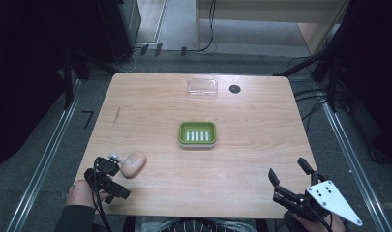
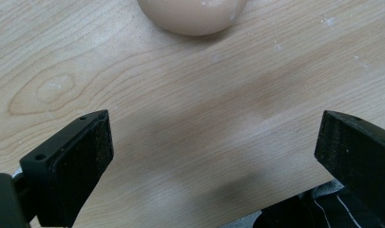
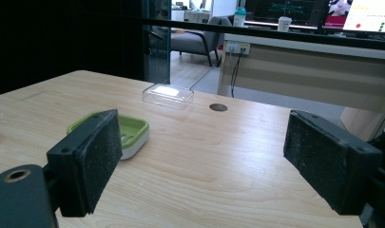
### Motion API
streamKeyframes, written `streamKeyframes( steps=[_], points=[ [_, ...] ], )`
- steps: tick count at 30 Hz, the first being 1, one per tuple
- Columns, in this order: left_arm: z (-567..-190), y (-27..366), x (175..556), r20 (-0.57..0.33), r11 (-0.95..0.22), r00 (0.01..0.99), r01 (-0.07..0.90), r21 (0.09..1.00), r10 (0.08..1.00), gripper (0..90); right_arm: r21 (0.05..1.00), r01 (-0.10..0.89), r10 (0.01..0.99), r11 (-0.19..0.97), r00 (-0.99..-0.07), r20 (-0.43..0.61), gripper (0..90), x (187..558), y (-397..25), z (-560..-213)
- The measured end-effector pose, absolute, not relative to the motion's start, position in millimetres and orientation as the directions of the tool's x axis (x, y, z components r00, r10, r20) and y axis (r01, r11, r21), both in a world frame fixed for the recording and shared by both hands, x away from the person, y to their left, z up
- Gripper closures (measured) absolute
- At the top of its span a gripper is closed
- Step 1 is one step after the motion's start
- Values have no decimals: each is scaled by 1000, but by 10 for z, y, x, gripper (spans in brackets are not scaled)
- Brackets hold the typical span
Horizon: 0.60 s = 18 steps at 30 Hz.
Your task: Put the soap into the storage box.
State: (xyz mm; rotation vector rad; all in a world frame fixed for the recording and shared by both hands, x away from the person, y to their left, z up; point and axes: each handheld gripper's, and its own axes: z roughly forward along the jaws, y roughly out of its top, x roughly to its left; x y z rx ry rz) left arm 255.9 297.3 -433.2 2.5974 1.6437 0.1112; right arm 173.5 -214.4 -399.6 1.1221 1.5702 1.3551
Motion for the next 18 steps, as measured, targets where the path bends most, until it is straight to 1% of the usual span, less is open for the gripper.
streamKeyframes(
  steps=[18],
  points=[
    [-4305,2980,2554,50,-446,444,887,120,895,0,990,135,945,50,-328,-3,132,1755,-2134,-3998]
  ],
)
